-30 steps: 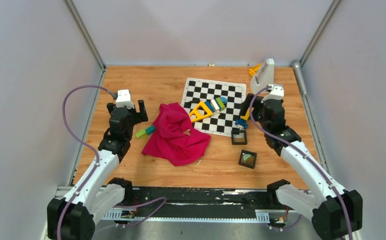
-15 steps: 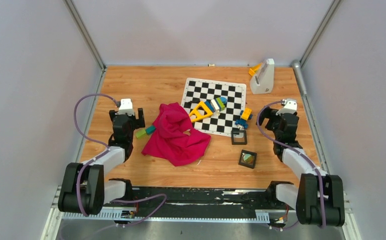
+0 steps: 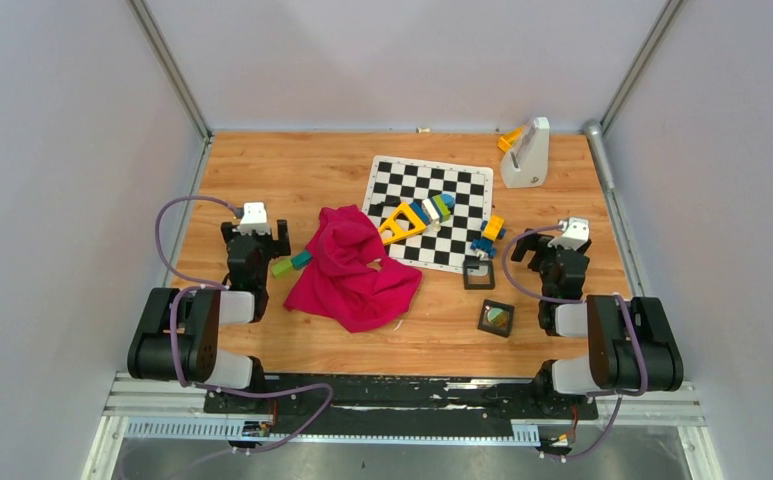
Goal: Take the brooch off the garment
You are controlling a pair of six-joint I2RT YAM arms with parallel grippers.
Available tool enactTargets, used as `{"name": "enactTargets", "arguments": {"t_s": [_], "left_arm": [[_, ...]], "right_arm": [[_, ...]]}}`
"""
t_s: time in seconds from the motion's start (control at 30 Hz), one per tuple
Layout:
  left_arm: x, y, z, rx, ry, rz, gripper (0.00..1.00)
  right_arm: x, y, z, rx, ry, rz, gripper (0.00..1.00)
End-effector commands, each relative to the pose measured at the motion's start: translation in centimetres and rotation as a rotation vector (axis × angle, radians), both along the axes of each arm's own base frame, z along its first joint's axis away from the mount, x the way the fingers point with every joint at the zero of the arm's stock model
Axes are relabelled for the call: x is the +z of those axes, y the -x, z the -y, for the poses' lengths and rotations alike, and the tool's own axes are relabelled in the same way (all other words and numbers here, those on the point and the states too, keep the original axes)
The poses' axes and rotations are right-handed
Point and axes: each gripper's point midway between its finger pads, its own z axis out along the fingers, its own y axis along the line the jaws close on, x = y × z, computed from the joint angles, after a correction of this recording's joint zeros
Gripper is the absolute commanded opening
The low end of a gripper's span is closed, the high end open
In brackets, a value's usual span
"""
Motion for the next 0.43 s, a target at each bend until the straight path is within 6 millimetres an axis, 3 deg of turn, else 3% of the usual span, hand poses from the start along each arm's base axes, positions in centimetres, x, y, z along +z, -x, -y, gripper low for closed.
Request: {"name": "enactTargets", "arguments": {"t_s": [0.0, 0.4], "left_arm": [[2.63, -1.09, -0.1, -0.008, -0.01, 0.098, 1.0], [2.61, -1.15, 0.09, -0.022, -0.013, 0.093, 1.0]], "right_arm": [[3.72, -1.36, 0.22, -0.01, 0.013, 0.127, 1.0], [3.78, -1.39, 0.21, -0.009, 0.014, 0.129, 1.0]]}}
